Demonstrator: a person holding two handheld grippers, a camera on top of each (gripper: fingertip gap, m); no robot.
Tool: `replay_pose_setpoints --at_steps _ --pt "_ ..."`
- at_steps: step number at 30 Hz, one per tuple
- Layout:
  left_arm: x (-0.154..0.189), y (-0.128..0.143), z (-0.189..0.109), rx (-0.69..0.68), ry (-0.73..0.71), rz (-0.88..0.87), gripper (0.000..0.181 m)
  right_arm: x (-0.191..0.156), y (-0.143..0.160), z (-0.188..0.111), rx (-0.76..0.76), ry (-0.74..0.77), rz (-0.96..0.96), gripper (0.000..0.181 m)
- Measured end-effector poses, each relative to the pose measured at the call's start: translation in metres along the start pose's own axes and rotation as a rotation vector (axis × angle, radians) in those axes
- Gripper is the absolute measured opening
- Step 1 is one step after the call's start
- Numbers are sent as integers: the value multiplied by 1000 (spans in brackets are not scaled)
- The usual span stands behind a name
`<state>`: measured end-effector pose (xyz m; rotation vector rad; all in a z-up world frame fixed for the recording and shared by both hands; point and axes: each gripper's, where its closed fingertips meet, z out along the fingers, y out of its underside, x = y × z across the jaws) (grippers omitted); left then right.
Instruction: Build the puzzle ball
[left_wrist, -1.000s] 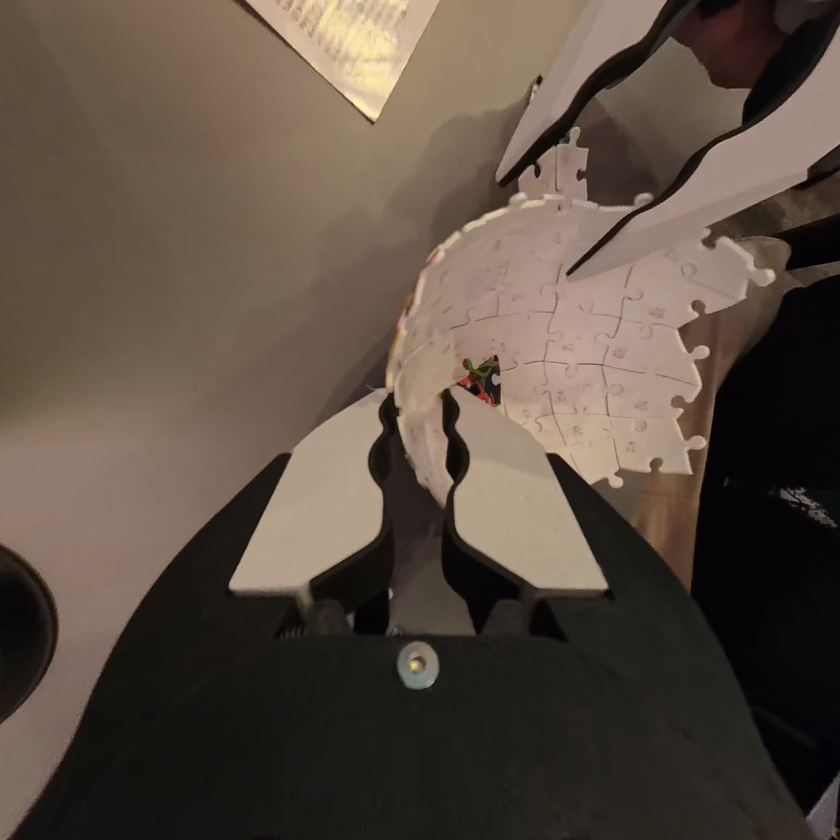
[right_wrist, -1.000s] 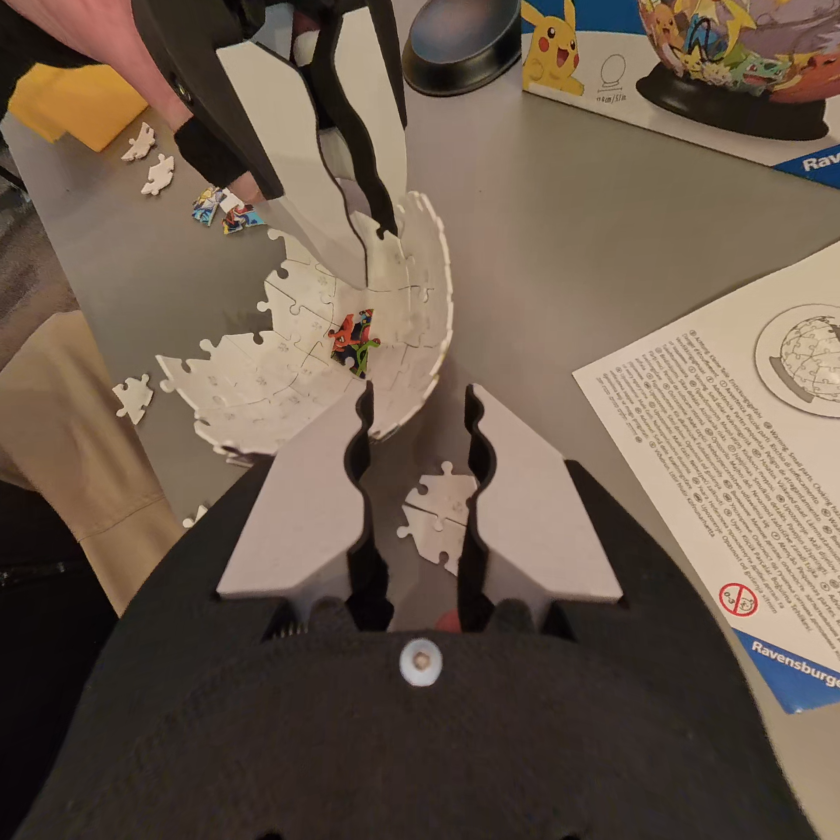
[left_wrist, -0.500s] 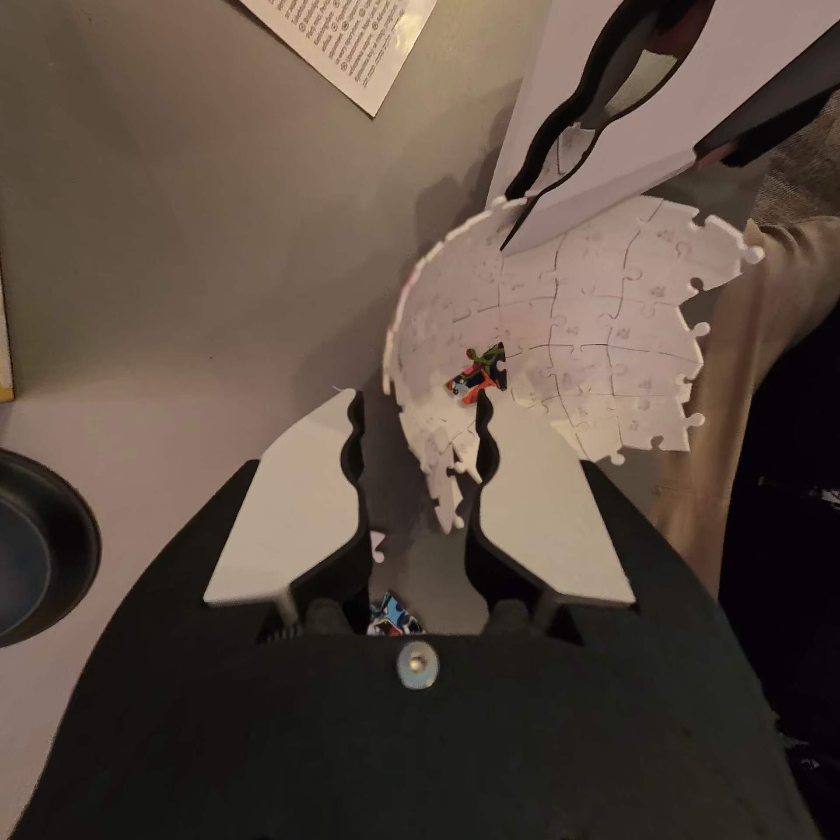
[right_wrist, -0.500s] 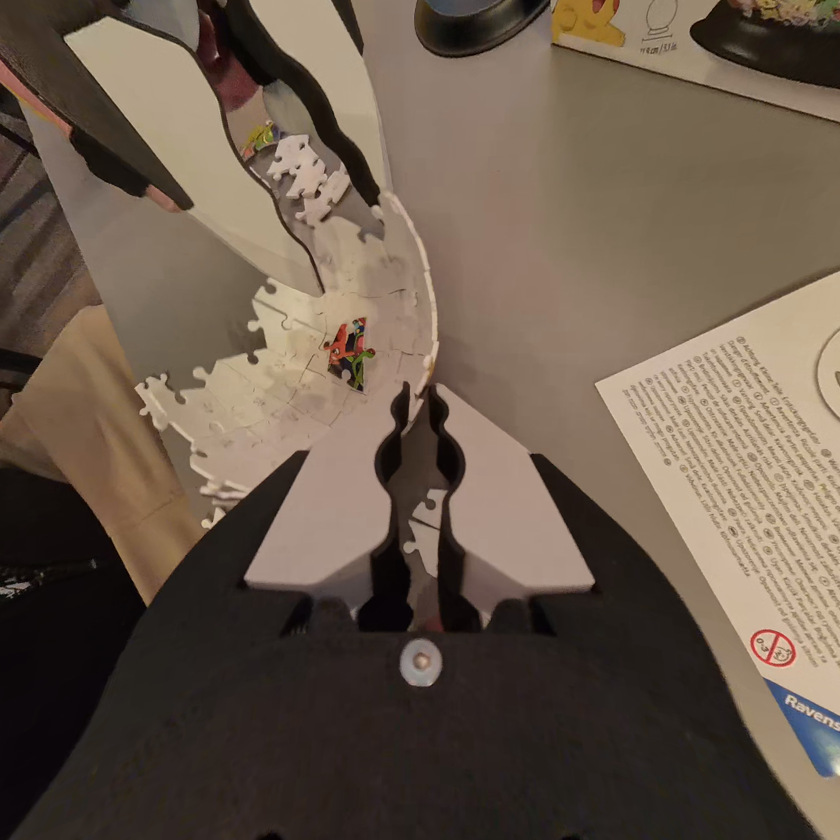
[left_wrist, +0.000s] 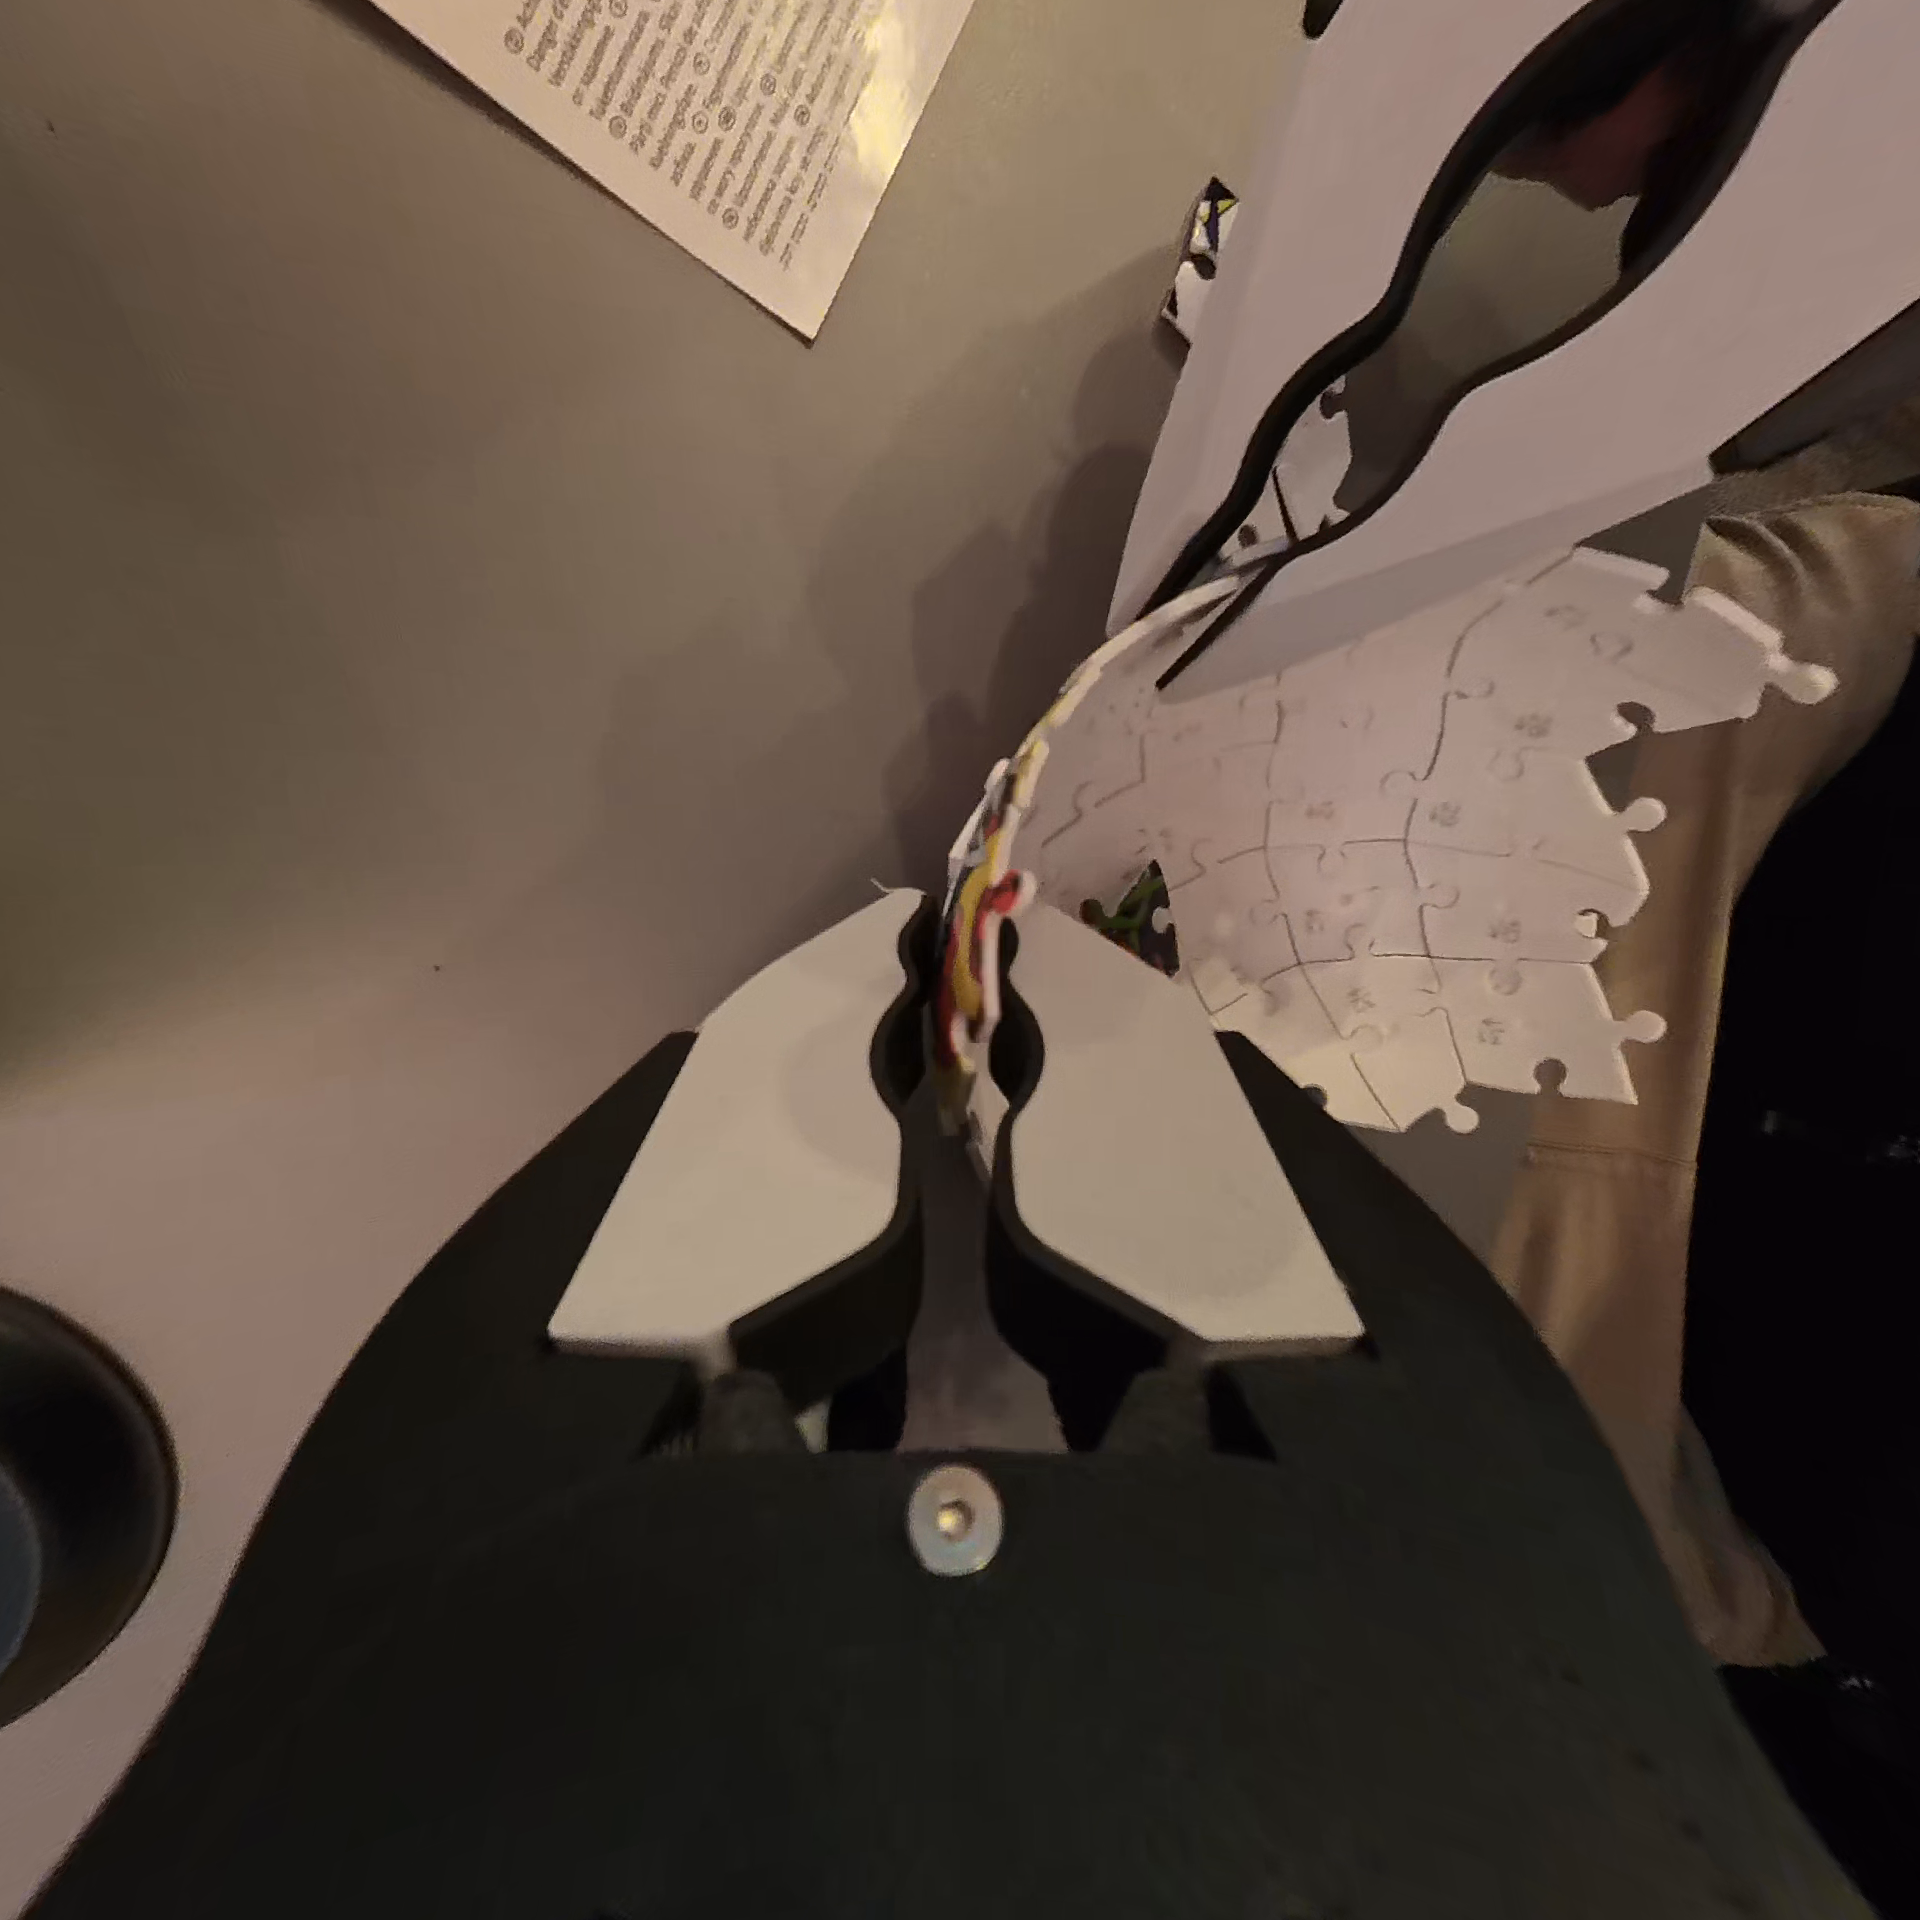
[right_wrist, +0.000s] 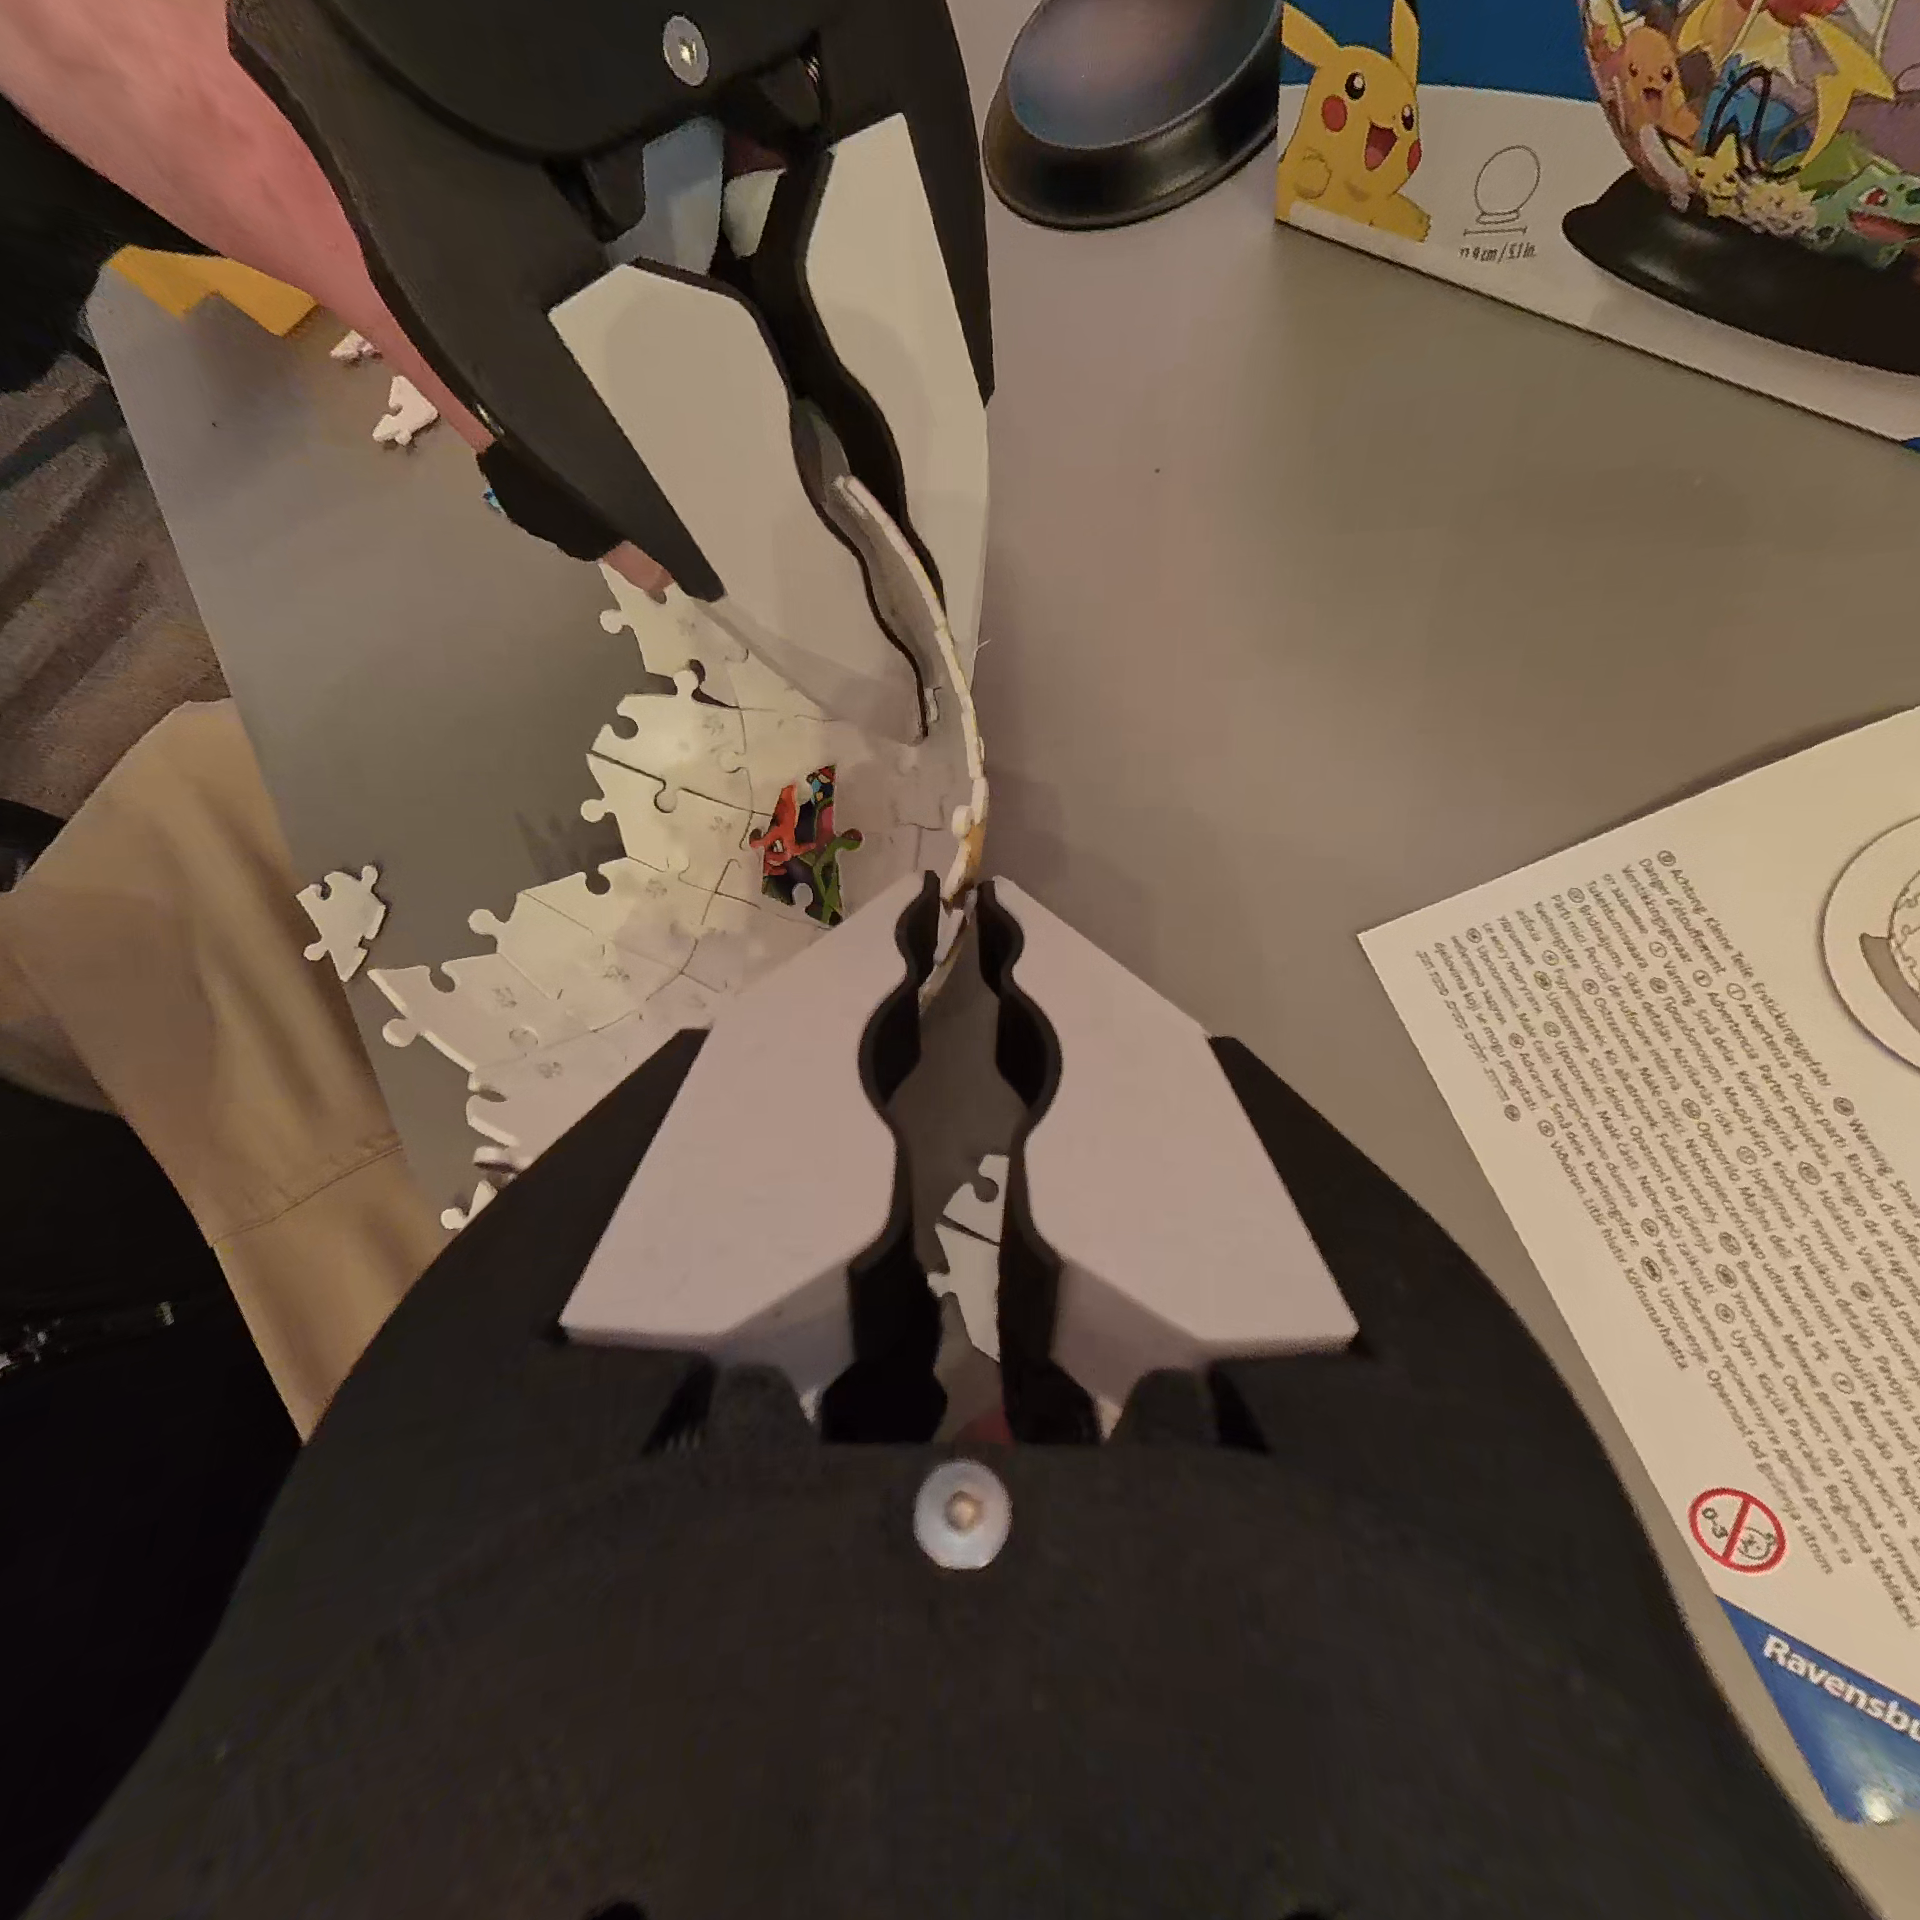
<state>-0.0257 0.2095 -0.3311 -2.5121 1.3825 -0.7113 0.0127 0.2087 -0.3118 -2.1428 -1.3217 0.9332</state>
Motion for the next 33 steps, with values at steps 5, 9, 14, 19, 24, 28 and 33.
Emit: replay_pose_setpoints --at_steps 5,9,14,19,24,28,33 --pt "0 0 -4 18 -9 15 4 -1 -2 -1 12 3 -16 5" --pt "2 -2 -11 61 -42 26 4 -2 -10 -4 47 12 -20 10" --pt "-6 -4 -35 151 -241 78 4 -1 -36 -28 199 15 -8 24" --pt "-20 -16 -77 351 -547 128 4 11 -54 -60 353 86 11 22" --pt "-30 -26 -129 553 -879 203 4 23 -50 -73 404 136 62 21" --pt "-29 -35 -174 685 -1164 291 4 26 -50 -76 421 155 74 19" --pt "-19 -48 -199 759 -1363 382 4 23 -51 -74 424 169 57 19"
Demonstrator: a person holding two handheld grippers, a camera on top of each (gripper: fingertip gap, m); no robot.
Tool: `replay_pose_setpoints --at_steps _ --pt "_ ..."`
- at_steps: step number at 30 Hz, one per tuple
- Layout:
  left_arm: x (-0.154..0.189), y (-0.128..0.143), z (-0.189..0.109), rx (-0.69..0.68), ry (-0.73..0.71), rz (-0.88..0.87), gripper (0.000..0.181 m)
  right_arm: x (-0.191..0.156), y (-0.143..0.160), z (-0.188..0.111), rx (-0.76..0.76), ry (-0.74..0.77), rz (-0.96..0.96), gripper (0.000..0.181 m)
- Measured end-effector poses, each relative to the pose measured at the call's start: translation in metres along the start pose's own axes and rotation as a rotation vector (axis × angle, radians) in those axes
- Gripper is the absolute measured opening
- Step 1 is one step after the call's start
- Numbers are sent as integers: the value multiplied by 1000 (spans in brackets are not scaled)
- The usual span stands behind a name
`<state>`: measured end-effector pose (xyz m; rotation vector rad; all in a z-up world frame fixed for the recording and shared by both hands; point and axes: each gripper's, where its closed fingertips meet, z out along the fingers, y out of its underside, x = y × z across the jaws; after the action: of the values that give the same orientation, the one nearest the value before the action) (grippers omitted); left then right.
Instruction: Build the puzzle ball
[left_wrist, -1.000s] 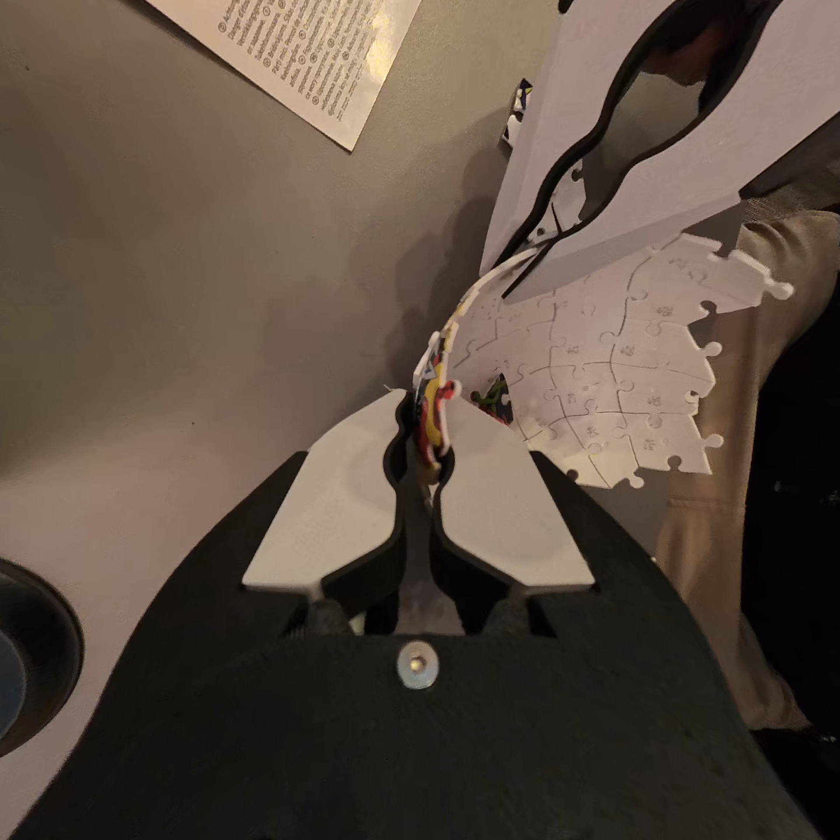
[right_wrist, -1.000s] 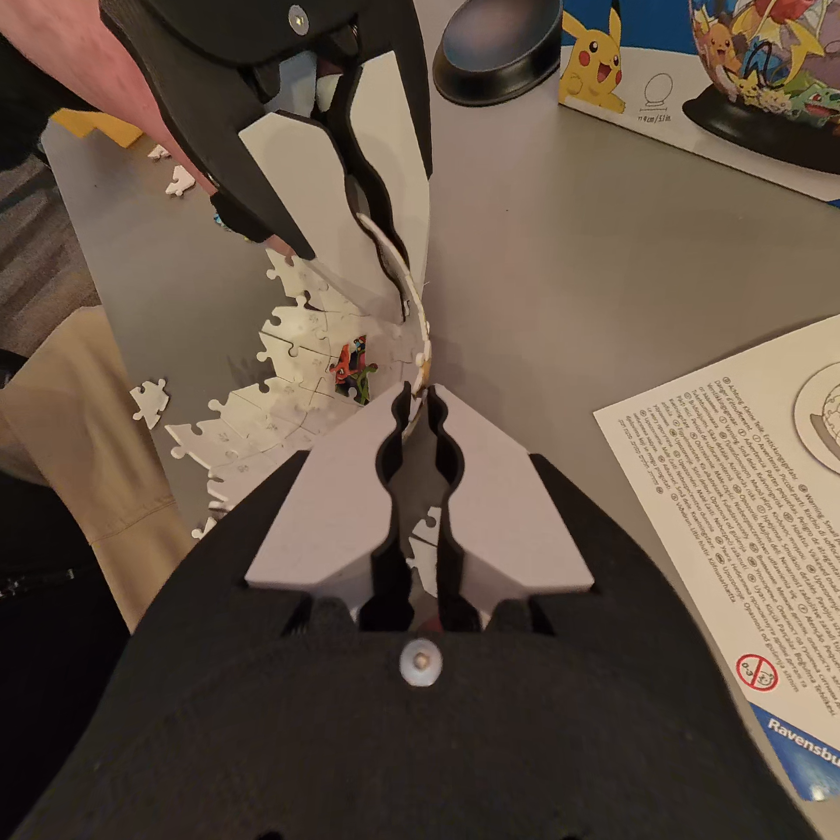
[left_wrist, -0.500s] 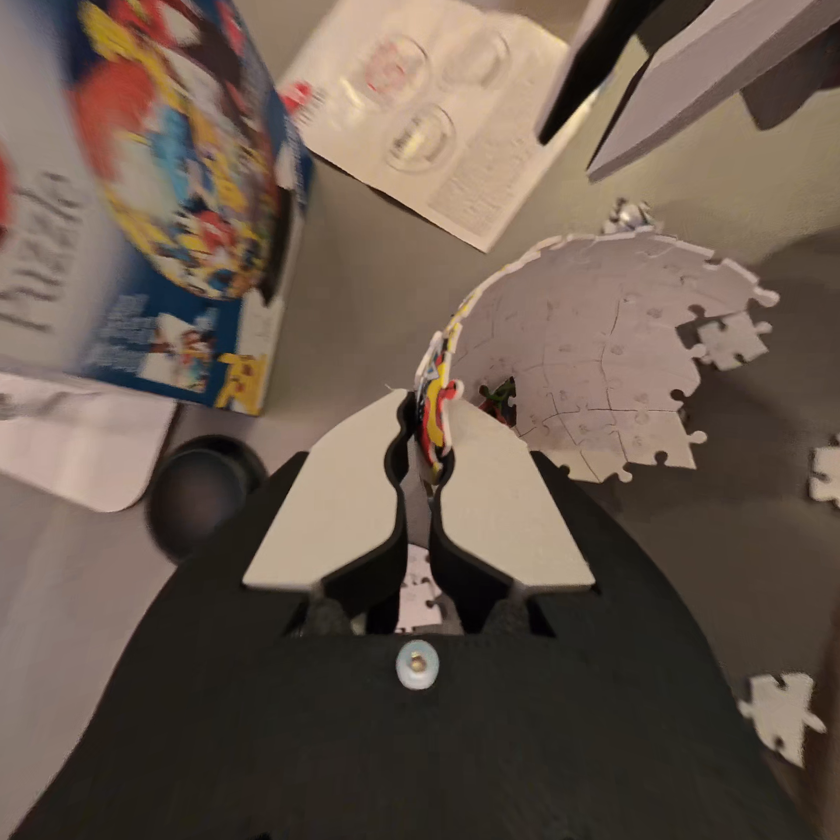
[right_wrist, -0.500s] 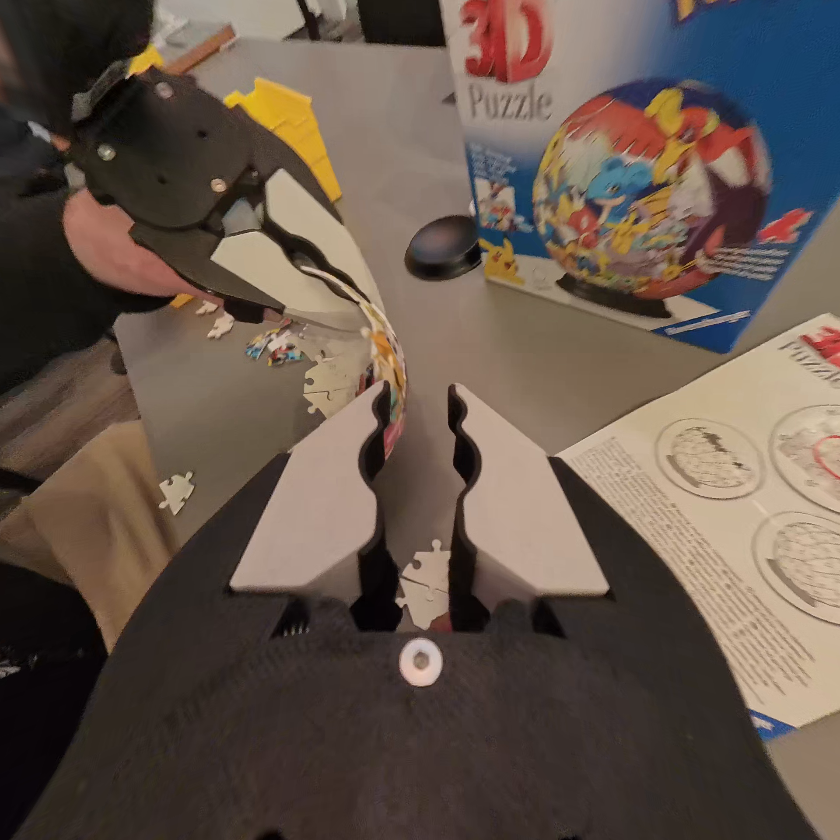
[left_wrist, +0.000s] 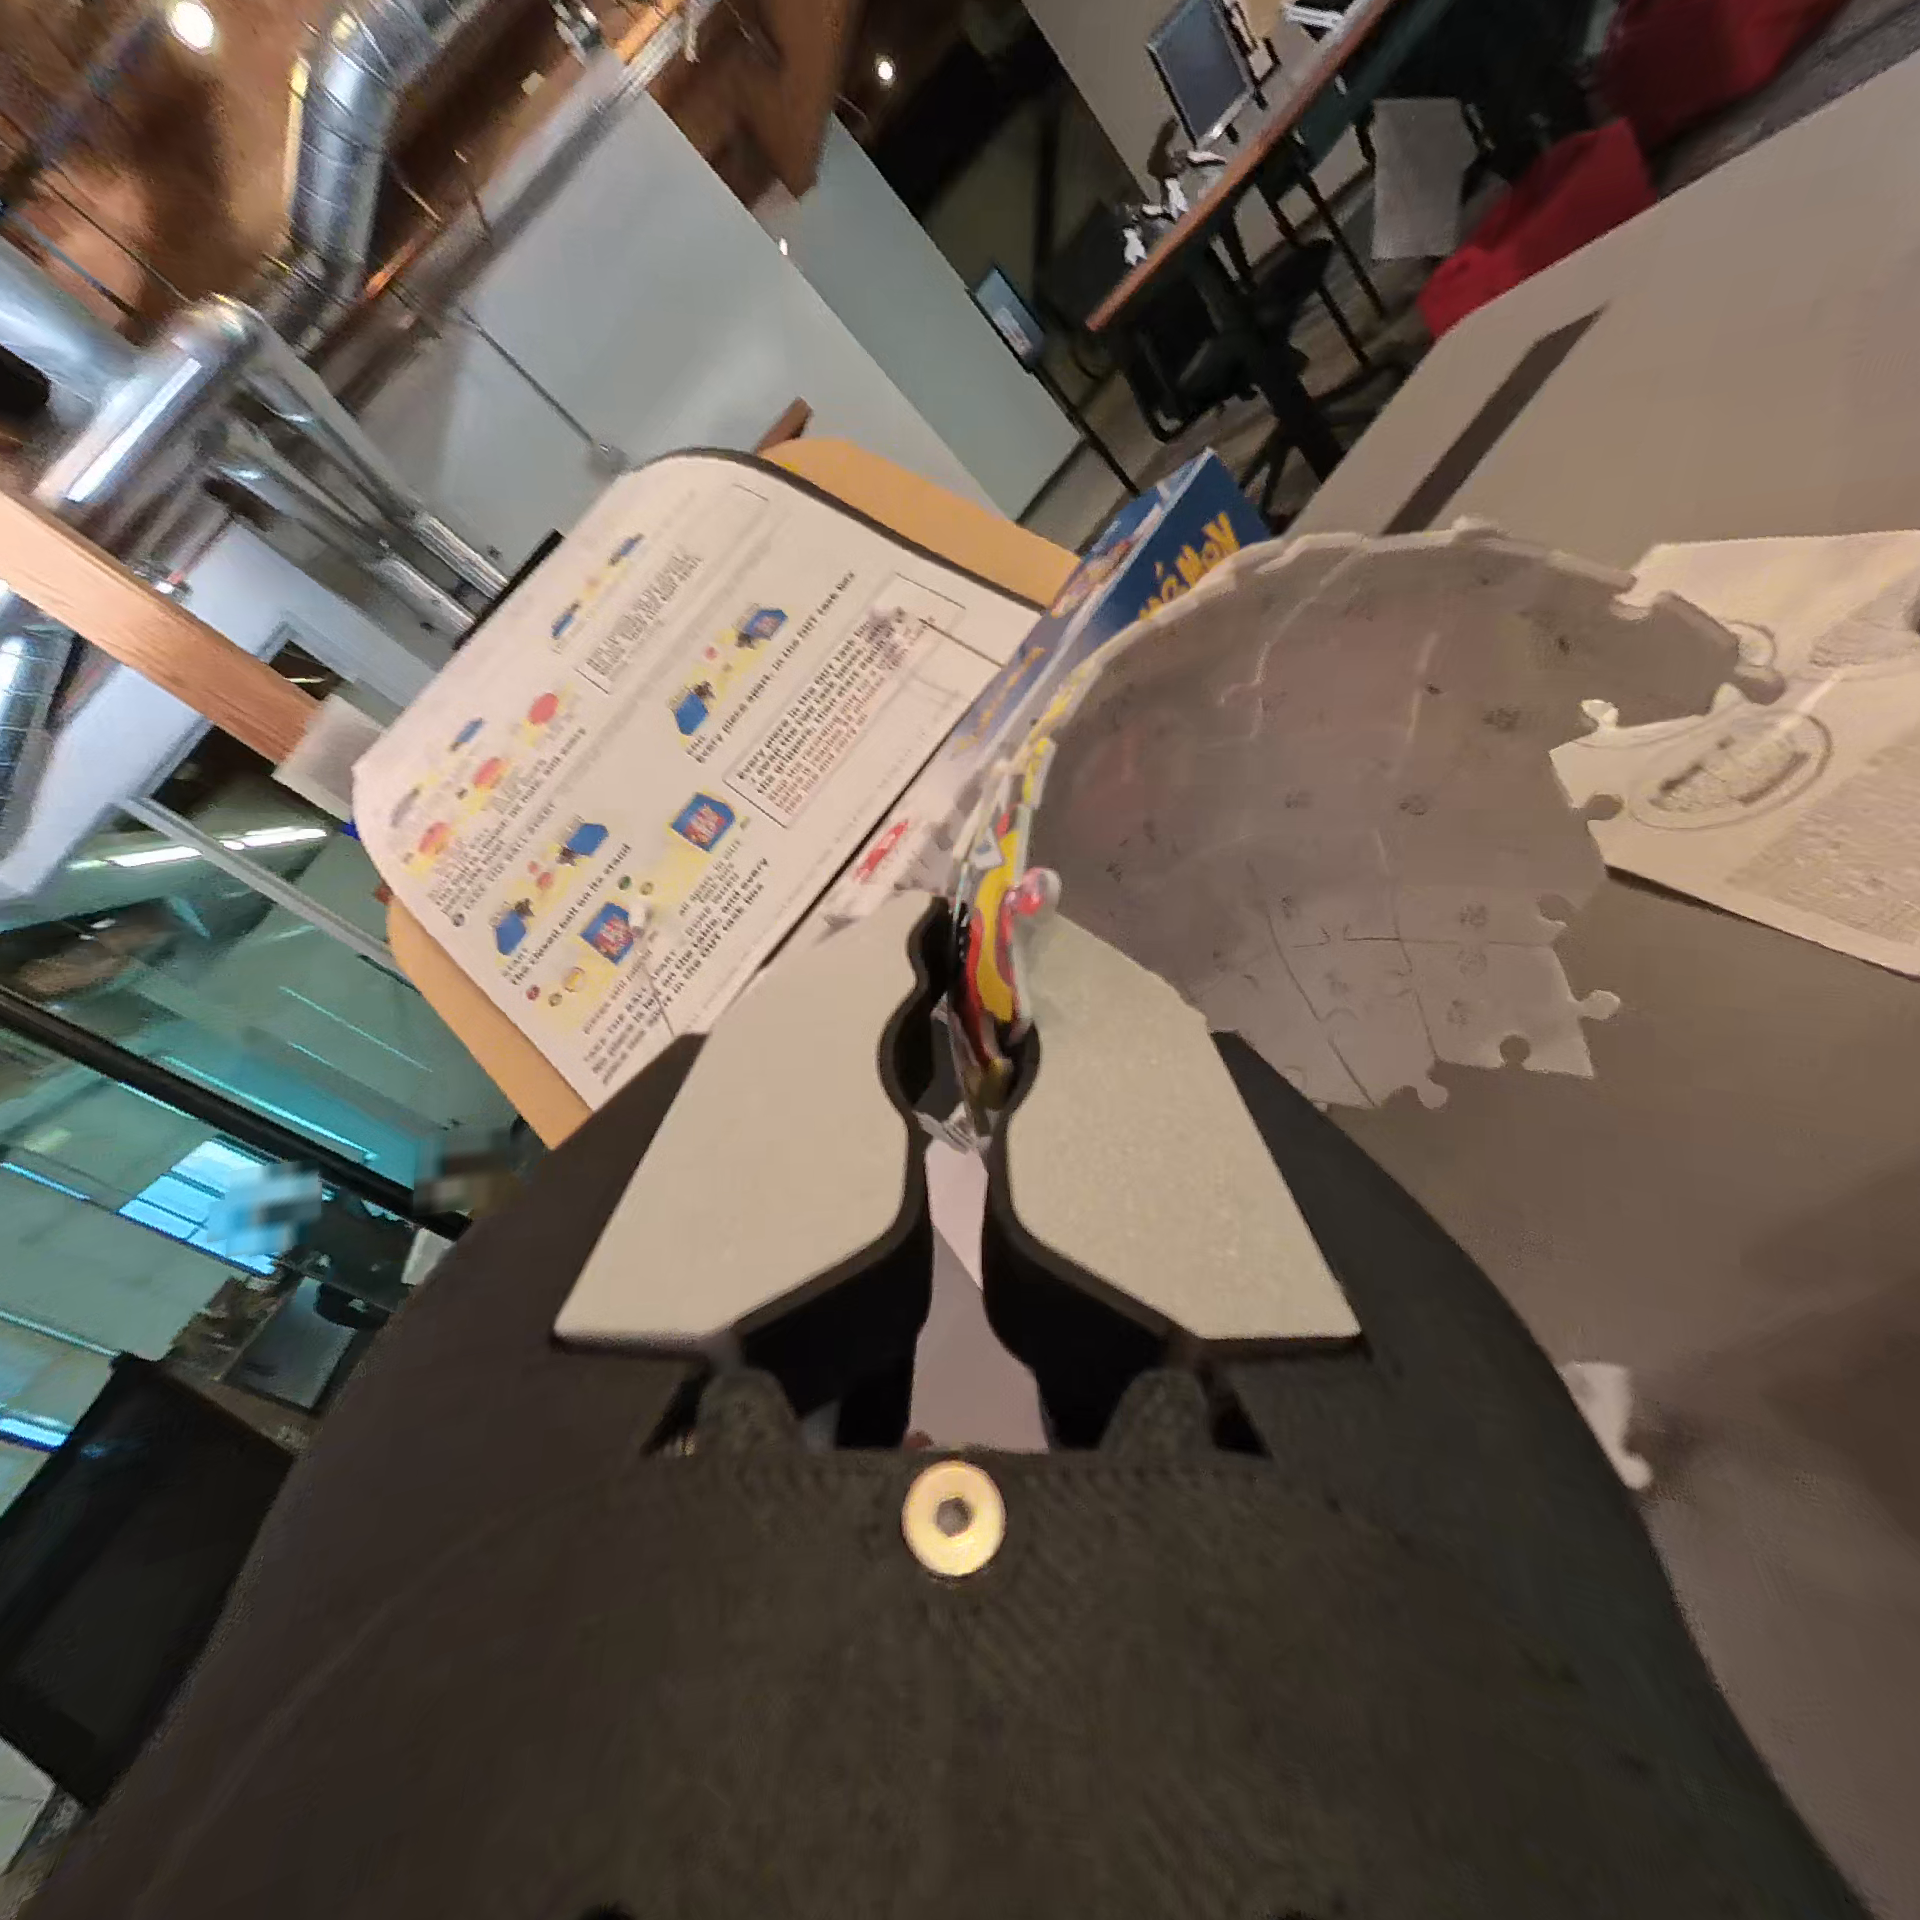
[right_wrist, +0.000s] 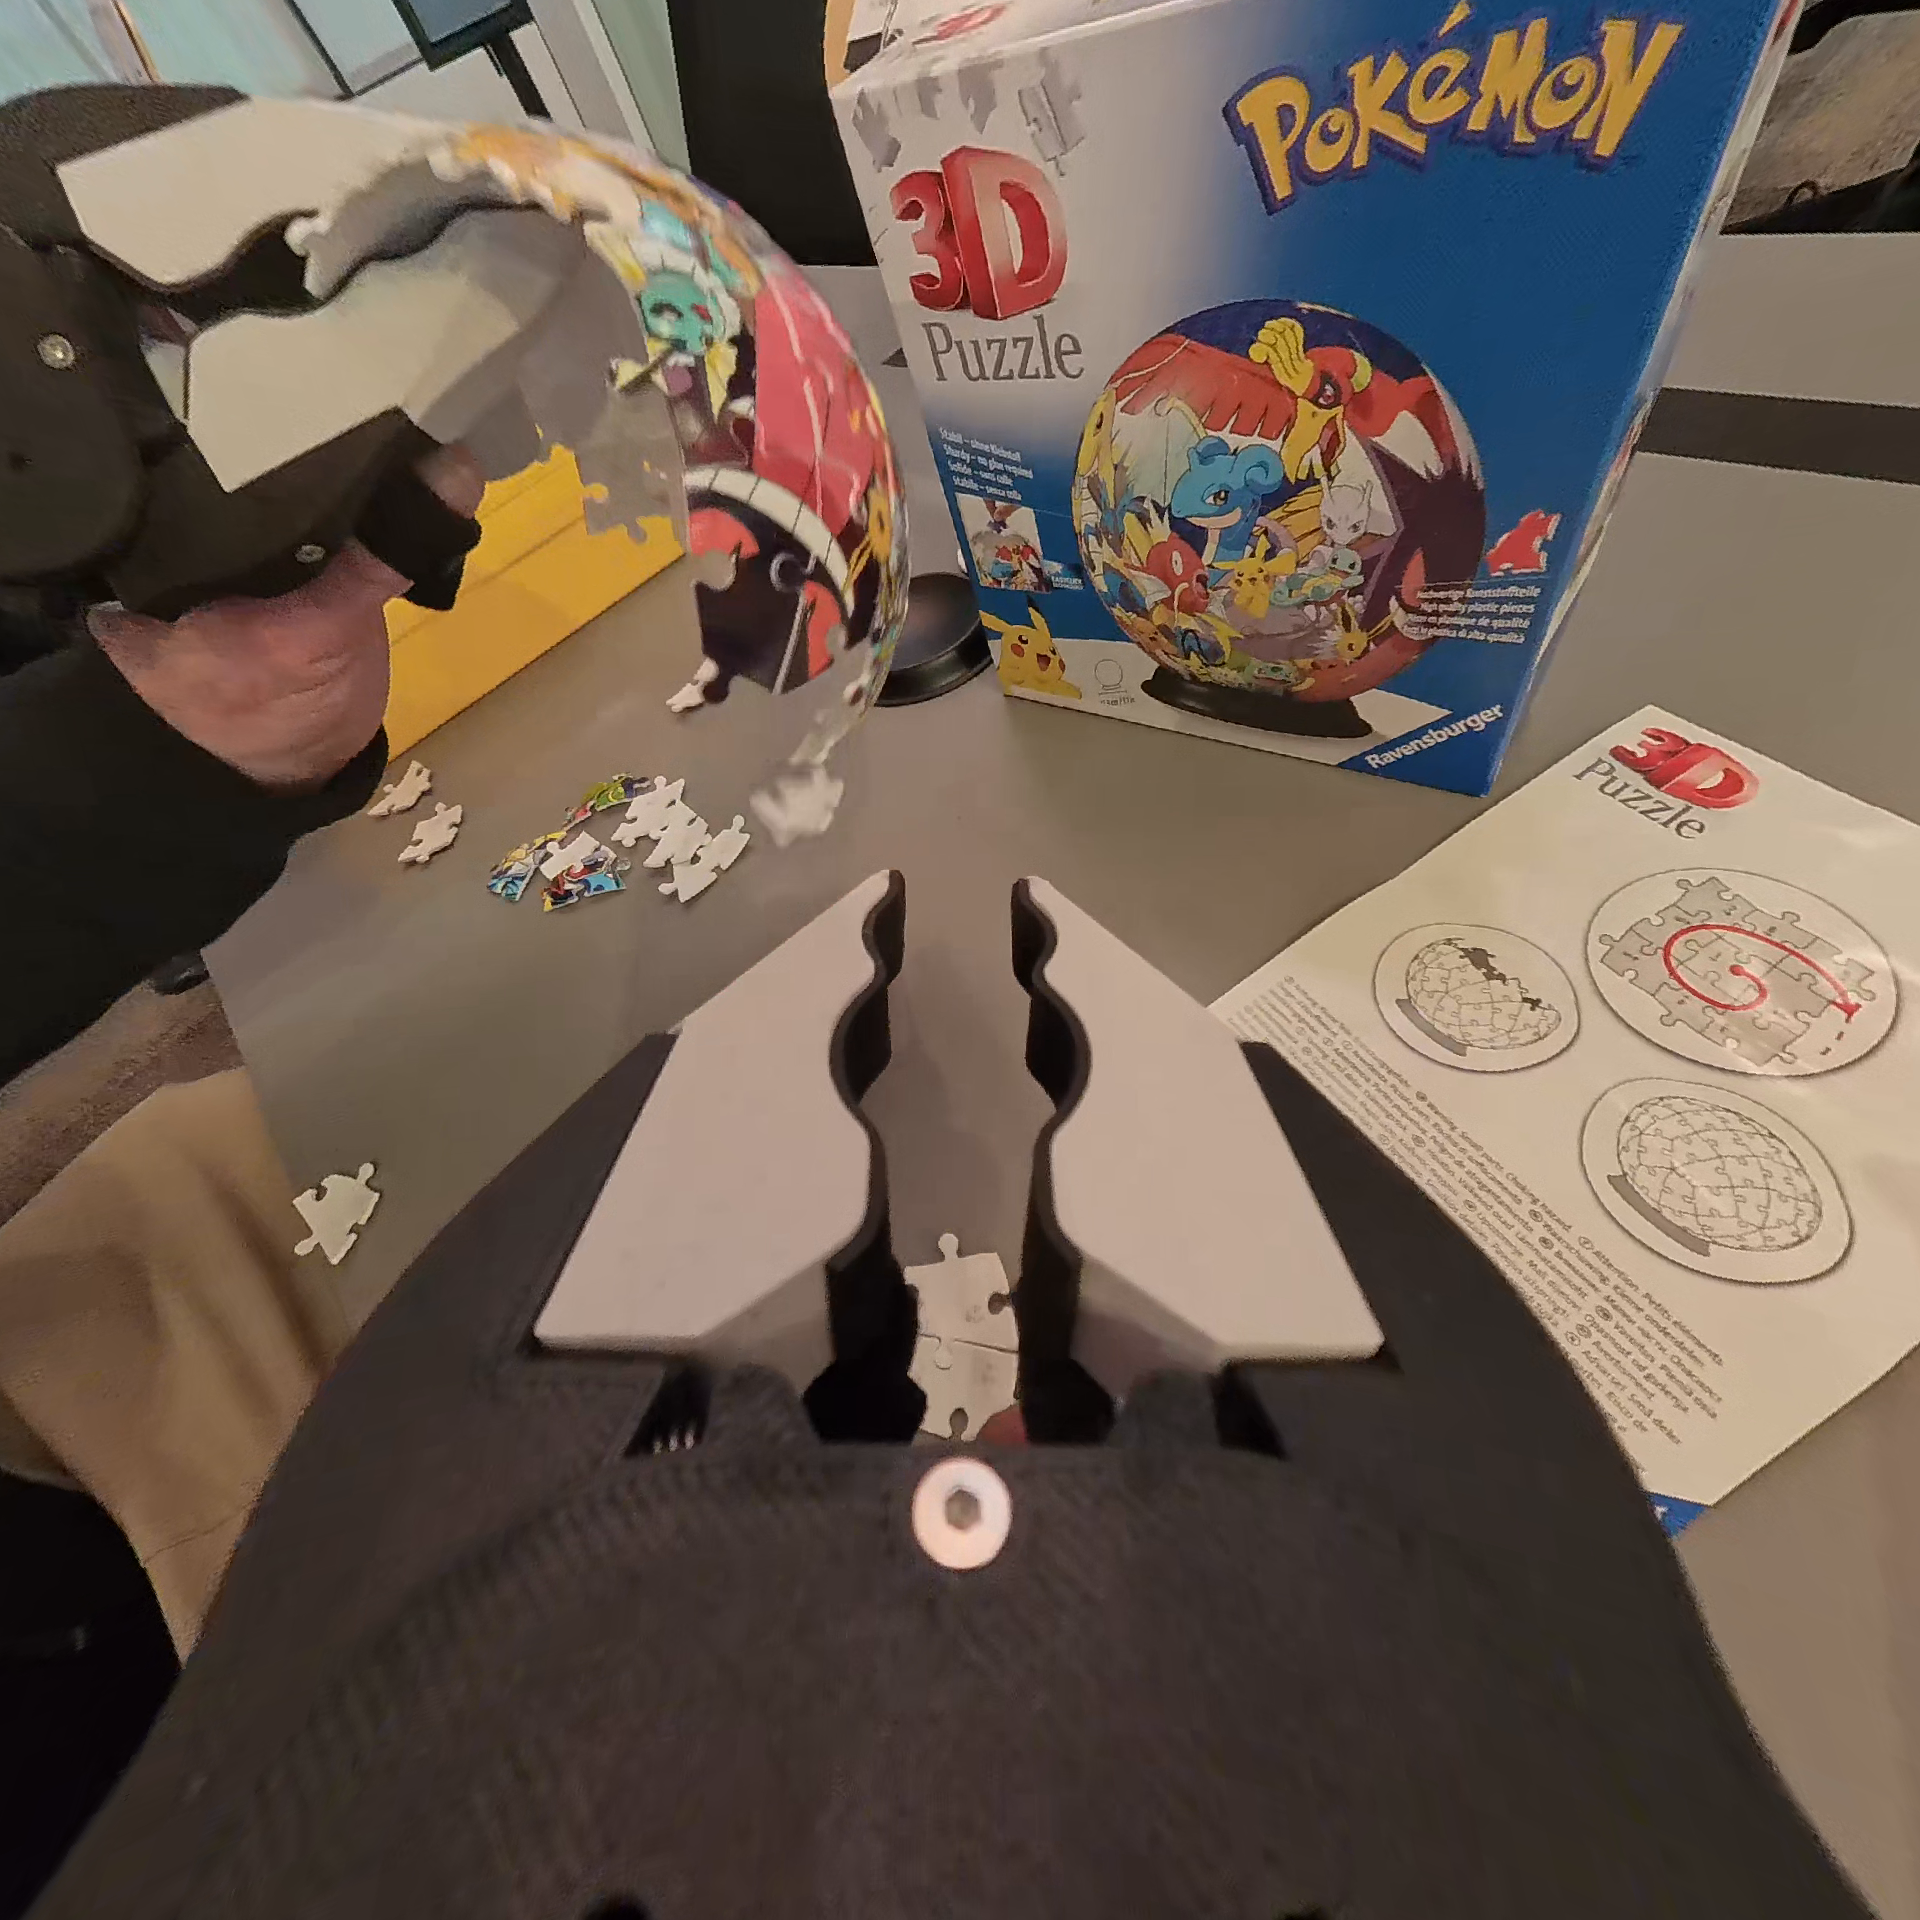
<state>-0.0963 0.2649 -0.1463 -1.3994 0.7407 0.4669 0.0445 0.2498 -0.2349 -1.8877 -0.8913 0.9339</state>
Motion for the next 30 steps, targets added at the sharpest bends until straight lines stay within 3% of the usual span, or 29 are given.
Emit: replay_pose_setpoints --at_steps 4,8,12,17,20,24,30 --pt "-6 -12 -1 43 -55 72 4 2 2 1 -3 13 -17 19" --pt "-14 2 -2 -22 -4 -59 4 3 4 2 -14 20 -35 22" --pt "-25 32 -16 -123 117 -365 4 5 7 2 -32 37 -70 24" --pt "-44 69 -40 -162 231 -909 4 -3 17 13 -86 -2 -57 30" --pt "-53 89 -55 -188 230 -1018 4 -16 28 19 -147 -41 -86 37" --pt "-58 112 -73 -236 175 -1010 4 -50 40 19 -241 -134 -249 43" --pt "-57 135 -91 -273 140 -982 4 -150 94 17 -409 -383 -399 56"
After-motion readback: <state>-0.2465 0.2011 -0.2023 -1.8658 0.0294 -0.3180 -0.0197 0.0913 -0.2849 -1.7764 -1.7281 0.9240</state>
